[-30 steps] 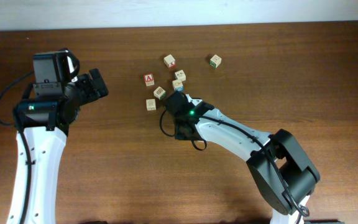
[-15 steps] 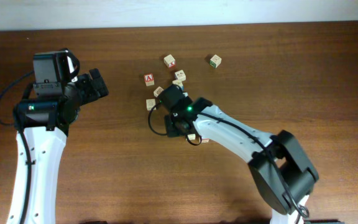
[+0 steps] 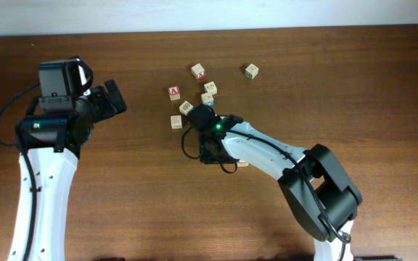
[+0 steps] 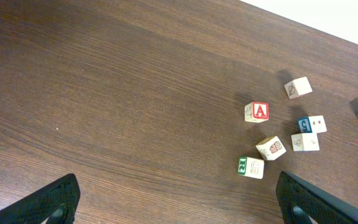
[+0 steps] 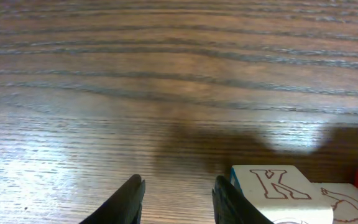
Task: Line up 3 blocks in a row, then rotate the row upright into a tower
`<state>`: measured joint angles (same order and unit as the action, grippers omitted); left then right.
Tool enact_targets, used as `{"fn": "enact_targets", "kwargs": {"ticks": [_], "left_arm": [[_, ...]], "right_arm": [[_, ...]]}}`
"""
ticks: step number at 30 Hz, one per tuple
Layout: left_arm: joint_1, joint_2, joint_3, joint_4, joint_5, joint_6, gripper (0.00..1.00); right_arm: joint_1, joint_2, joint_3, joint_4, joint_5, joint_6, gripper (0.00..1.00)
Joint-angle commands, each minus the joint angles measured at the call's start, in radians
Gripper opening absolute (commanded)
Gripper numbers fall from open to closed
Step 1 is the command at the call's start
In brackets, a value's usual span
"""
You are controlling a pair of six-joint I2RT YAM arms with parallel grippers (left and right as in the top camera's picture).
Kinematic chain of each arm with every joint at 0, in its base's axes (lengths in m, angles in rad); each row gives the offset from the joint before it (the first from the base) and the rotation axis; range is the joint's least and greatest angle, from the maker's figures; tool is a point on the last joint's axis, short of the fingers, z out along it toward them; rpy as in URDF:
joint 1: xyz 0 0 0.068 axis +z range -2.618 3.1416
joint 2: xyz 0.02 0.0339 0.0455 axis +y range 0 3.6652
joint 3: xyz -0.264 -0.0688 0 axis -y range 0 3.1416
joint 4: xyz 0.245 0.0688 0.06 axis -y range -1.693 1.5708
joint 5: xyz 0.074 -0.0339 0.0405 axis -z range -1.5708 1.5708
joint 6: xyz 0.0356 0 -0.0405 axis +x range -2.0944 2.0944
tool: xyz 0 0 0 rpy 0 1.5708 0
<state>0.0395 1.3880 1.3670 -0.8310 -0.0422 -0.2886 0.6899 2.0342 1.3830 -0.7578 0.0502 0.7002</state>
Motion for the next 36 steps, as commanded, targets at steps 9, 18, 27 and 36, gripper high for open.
{"fn": "enact_targets", "kwargs": {"ticks": [9,18,27,36], "left_arm": [[0.003,0.007,0.016,-0.001,-0.01,-0.01,0.99],[0.003,0.007,0.017,-0.001,-0.01,-0.01,0.99],[0.003,0.007,0.017,-0.001,-0.01,-0.01,0.99],[0.003,0.007,0.016,-0.001,-0.01,-0.01,0.99]], "right_arm": [[-0.018,-0.226,0.191,-0.244,-0.013,-0.144,0.38],[-0.044,-0.287,-0.098,-0.305,-0.077,-0.112,0.22],[-0.165,-0.189,-0.2,-0.161,-0.133,-0.148,0.13],[-0.204,-0.174,-0.2,-0.089,-0.159,-0.193,0.12]]}}
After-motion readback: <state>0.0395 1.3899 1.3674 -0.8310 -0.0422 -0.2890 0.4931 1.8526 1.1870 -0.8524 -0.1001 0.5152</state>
